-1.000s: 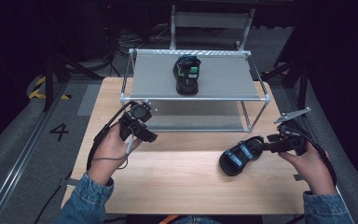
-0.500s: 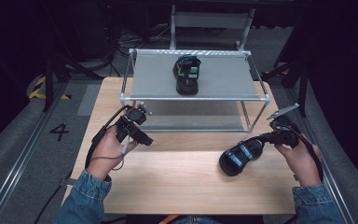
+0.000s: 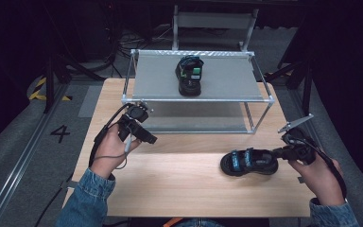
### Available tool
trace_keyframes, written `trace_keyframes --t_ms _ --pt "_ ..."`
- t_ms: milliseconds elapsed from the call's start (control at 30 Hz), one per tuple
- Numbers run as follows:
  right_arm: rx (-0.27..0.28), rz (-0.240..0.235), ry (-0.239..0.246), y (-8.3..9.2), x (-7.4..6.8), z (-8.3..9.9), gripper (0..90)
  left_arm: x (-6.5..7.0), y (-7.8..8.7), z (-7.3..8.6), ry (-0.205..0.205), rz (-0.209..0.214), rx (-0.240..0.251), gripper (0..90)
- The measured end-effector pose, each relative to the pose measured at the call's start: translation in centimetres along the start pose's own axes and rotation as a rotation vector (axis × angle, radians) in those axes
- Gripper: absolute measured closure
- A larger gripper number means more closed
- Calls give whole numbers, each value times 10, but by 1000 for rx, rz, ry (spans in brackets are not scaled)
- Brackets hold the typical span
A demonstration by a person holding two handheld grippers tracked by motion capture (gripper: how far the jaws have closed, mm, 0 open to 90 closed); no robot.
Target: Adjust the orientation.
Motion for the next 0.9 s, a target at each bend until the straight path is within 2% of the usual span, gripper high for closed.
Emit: trace_keyframes --t_ms 67,133,200,300,333,367,400,433,467,500,533,600,667,700,767,800,833,900 --pt "-16 -27 0 2 -10 8 857 2 -1 -2 -9 11 -1 282" --pt "-31 -53 8 3 -19 15 855 3 -2 -3 -18 6 -6 282" --pt "-45 -97 9 4 -29 21 852 5 -3 -4 -20 6 -6 281" --pt "-62 -142 48 2 -41 27 819 6 -4 -5 -24 1 -11 280" --pt "-59 -148 47 1 -42 27 797 6 -4 -5 -24 1 -11 281" --pt "-52 -147 48 1 -41 27 747 6 -4 -4 -25 2 -11 280" --pt "-52 -147 48 1 -41 27 747 5 -4 -4 -20 0 -11 280" --pt "-18 -119 36 2 -36 24 603 4 -3 -4 -21 -2 -9 280" --pt "-3 -102 34 3 -34 23 557 4 -2 -4 -13 -3 -5 281" --pt "-3 -102 34 3 -34 23 557 3 -2 -4 -16 0 2 281" --pt "34 -72 55 6 -31 19 526 2 -1 -4 -15 0 0 280" --pt "80 -67 68 9 -29 13 502 2 -2 -3 -5 -5 -5 280" --pt "93 -43 75 5 -25 9 477 1 -3 -2 -2 -8 -12 279" --pt "87 -42 83 1 -23 8 475 1 -4 -2 -1 -6 -7 278" --pt "42 -40 91 -13 -22 8 469 1 -4 -1 -3 -8 -15 278" --pt "15 -24 110 -21 -20 8 470 1 -4 0 -4 -12 -18 277" --pt "15 -24 110 -21 -20 8 470 1 -4 0 -4 -12 -18 277" --pt "-20 -17 118 -34 -18 7 477 0 -5 0 -1 -10 -18 278"
Point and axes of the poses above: each handheld gripper's, and its own axes: y roughly backward along the jaws, z roughly out of its underside, x roughly to its right, the point moved 8 cm from there along -y, roughly forward along the jaws, and after that the axes turned 11 degrees about y, right-handed, at the moved point
